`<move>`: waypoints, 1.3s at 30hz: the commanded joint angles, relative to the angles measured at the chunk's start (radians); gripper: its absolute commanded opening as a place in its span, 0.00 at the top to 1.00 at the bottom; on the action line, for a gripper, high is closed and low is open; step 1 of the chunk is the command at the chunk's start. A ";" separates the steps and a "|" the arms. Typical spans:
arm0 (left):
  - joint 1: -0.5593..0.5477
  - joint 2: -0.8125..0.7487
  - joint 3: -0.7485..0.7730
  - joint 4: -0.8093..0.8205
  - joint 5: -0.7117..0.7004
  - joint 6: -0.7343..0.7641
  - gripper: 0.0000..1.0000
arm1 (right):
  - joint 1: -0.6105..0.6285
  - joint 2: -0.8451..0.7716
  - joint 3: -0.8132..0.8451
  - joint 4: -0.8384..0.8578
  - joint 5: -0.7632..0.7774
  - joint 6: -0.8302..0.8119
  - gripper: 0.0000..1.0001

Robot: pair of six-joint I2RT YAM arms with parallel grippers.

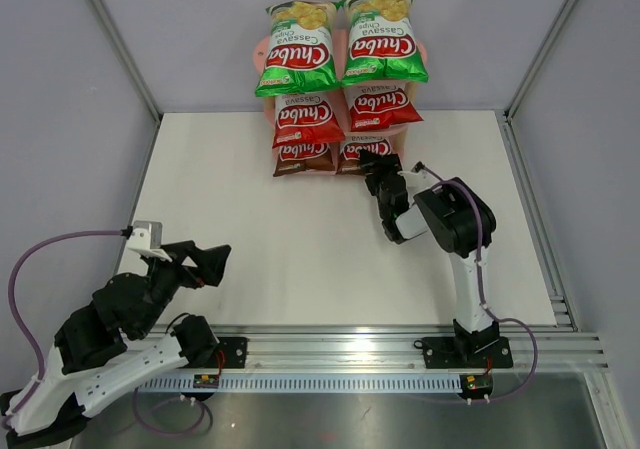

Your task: Place and organize the chips bags onto the shelf

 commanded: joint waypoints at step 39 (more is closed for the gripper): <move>0.583 0.508 0.016 0.127 0.378 0.159 0.01 | 0.013 -1.524 -0.079 -1.803 -0.002 -0.861 0.01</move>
